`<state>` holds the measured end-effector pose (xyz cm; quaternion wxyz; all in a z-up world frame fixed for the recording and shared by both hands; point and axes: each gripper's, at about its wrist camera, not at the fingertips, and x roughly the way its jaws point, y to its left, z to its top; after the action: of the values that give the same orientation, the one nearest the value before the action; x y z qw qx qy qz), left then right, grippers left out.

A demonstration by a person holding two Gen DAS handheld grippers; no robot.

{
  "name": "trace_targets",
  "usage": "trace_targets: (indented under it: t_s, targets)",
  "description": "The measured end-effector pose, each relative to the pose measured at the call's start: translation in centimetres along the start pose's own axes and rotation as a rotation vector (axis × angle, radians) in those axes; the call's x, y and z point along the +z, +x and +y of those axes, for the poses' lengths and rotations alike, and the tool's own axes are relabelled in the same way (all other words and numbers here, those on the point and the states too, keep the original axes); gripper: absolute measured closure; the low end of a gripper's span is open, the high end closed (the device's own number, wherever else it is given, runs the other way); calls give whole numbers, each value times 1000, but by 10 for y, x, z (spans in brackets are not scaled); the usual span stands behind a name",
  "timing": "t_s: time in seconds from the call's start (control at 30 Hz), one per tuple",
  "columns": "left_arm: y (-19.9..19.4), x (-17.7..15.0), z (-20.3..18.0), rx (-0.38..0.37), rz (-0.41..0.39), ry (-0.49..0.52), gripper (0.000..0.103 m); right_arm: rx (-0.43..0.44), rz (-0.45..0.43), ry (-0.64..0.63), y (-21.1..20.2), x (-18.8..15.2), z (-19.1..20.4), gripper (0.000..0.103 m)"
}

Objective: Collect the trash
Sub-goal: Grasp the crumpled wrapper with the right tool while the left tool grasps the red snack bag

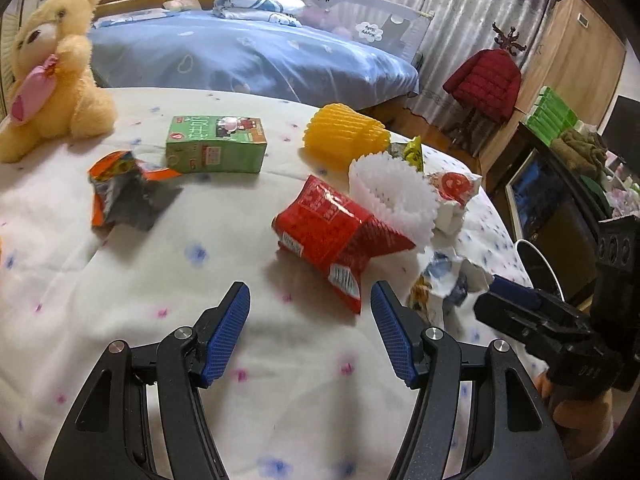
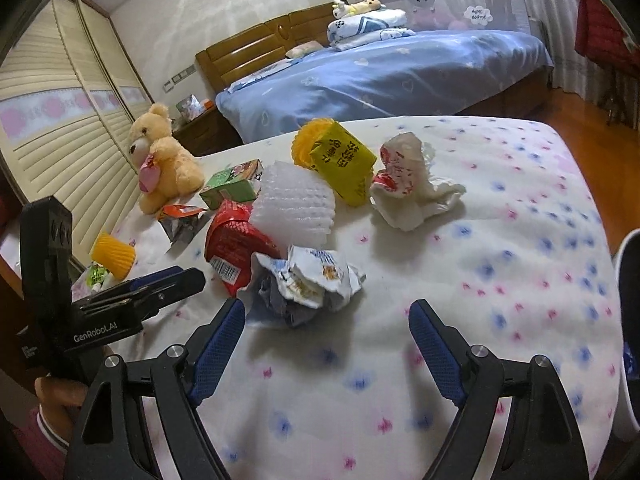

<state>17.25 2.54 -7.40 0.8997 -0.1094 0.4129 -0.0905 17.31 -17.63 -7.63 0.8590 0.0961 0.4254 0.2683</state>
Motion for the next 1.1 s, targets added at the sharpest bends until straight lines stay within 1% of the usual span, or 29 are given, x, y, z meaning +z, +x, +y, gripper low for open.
trace_targets:
  t_s: [0.07,0.13,0.17,0.2,0.23,0.27,0.3,0.33,0.4,0.5,0.73,0.77,0.87,0.93,0.97,1.07,1.1]
  targets:
    - [5,5,-1,-6,10,5,39,1,10,0,5,3,-1,29]
    - [12,7,-4,-9,21,12,40,6,24,0,10,4,-2,46]
    - [17,10,-4,-11,29,17,43,8,29,-1,12,5,-2,52]
    - [20,11,-5,-16,36,20,54,8,38,-3,14,5,-2,65]
    - [23,11,-6,-20,46,22,61,9,48,-5,17,5,-2,78]
    - [26,12,-7,-26,59,23,74,10,53,-3,18,5,-2,84]
    - [30,12,-8,-38,69,24,85,10,58,0,19,5,-3,93]
    - [31,12,-9,-50,72,26,85,12,61,7,19,4,-4,96]
    - [28,11,-13,-49,56,46,88,21,61,20,18,3,-6,103]
    - [22,7,-18,-40,38,69,89,22,54,30,12,-1,-8,103]
    - [6,-8,-19,-52,30,63,90,40,29,71,-9,-11,-18,103]
    - [3,-11,-18,-53,28,56,90,45,29,74,-12,-13,-19,100]
    - [-2,-17,-15,-47,23,41,90,75,14,111,-23,-17,-20,85]
    - [-4,-19,-12,-43,20,31,90,91,6,111,-26,-18,-15,53]
    - [-6,-20,-11,-39,16,27,90,90,-4,100,-26,-18,-11,50]
    - [-10,-21,-7,-33,10,22,90,90,4,81,-16,-14,2,51]
    - [-11,-21,-6,-32,9,19,90,76,7,79,-11,-13,5,51]
